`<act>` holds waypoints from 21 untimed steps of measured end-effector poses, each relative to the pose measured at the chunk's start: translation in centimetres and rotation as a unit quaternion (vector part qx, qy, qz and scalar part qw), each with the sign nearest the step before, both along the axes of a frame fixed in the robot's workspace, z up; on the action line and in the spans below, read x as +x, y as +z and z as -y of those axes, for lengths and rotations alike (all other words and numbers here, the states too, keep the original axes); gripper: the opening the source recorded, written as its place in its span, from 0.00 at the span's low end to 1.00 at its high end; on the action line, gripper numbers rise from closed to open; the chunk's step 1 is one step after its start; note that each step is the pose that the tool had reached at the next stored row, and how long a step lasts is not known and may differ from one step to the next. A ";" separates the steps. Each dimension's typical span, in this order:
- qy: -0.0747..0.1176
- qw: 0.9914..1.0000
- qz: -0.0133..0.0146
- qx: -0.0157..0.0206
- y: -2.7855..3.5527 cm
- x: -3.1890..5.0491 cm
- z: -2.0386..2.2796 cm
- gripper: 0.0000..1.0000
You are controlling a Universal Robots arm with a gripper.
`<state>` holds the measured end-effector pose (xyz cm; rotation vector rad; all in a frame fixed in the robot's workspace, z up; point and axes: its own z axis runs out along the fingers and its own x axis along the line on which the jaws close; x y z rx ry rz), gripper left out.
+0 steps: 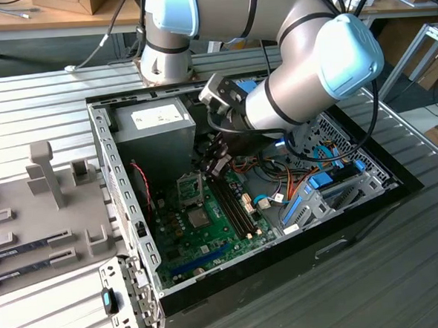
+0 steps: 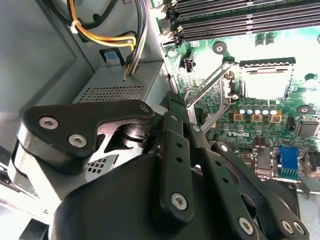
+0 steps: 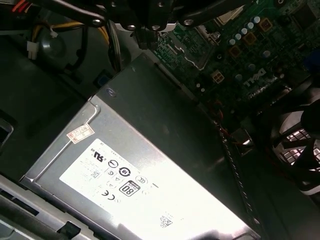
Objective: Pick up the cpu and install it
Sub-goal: 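Close the cpu cover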
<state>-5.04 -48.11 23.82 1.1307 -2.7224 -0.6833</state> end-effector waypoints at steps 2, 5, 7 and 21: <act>0.000 1.000 0.000 0.000 0.03 0.00 0.03 0.11; 0.000 1.000 0.000 0.000 0.03 0.00 0.07 0.11; 0.000 1.000 0.000 0.000 0.07 0.00 0.09 0.11; 0.000 1.000 0.000 0.000 0.12 0.00 0.98 0.11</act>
